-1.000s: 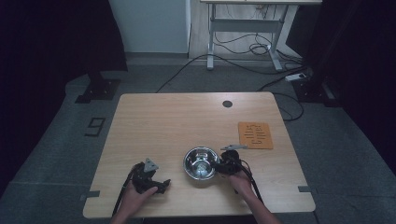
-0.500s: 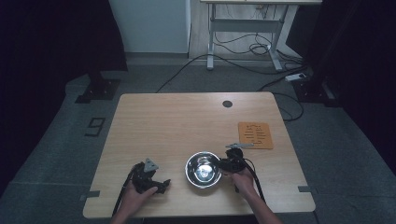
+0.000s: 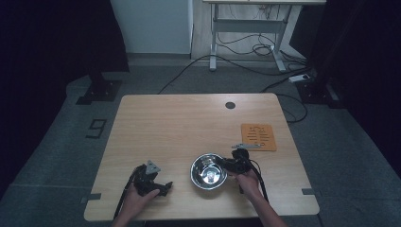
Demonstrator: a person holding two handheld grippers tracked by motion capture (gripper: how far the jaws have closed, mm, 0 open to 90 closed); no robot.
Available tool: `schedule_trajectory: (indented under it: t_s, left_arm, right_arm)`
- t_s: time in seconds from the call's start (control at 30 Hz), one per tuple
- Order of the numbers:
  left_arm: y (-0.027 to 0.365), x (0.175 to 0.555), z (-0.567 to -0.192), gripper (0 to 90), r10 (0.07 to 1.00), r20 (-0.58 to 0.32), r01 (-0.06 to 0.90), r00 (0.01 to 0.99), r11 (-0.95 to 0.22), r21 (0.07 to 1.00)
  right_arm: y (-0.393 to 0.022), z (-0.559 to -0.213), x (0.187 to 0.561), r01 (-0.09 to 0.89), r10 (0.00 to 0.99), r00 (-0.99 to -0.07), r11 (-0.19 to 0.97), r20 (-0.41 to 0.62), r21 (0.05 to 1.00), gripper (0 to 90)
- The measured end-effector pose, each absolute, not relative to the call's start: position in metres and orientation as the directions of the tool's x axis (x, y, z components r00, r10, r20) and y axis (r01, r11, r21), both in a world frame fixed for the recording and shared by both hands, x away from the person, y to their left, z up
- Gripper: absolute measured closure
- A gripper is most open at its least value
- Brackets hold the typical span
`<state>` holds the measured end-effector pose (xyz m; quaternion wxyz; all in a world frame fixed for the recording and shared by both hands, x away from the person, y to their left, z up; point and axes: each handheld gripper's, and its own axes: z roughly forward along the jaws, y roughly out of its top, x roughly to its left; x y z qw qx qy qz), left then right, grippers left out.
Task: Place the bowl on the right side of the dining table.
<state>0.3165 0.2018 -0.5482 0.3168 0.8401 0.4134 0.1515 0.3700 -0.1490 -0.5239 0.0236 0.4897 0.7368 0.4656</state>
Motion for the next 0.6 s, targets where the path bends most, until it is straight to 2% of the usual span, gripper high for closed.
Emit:
schedule_trajectory:
  t_s: [0.6]
  left_arm:
    - [0.202,0.317,-0.548,0.0,0.790,-0.007,0.598,0.613,-0.459,0.657]
  right_arm:
    - [-0.170,-0.511,0.374,0.683,0.738,-0.490,-0.006,0.464,0.731,83.6]
